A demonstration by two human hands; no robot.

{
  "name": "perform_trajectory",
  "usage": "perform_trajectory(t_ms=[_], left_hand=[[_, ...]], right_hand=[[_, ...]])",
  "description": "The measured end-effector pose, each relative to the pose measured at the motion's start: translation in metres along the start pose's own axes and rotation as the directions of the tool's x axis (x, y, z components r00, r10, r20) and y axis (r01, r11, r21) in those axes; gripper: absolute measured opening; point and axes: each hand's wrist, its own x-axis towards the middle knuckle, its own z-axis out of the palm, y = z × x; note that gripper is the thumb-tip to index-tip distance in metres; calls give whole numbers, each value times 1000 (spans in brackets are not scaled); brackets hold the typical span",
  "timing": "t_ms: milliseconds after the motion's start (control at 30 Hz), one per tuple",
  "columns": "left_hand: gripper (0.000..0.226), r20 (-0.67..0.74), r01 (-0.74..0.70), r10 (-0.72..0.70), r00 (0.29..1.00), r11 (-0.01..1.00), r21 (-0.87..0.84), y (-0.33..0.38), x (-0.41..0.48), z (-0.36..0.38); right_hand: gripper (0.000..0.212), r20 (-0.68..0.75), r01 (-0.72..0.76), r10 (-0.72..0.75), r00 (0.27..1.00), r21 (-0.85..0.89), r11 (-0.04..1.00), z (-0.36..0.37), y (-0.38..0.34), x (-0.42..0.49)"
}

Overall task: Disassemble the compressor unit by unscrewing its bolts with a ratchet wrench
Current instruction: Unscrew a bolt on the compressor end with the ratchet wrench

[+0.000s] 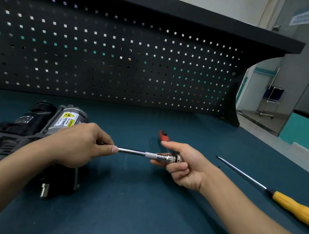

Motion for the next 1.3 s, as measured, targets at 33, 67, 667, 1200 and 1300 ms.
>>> perform_trajectory(t_ms=[33,67,667,1200,1300], left_hand=[[22,-3,2,-2,1000,1000,14,0,0,0],[23,-11,3,-3,1000,999,33,1,-1,1],[29,-31,9,-3,1000,982,190,4,-3,2],[29,28,20,-23,999,996,90,5,-3,-1],[28,30,12,-14,999,997,76,4,-2,-1]], right_hand=[[30,-14,11,-11,1000,-23,1000,1,1,0],[26,-40,30,-32,999,-56,998,2,2,0],[14,175,604,-878,446,-782,152,-5,19,8],[48,-300,360,-481,824,-379,853,13,6,2],[45,-310,266,-353,883,-290,919,11,6,1]])
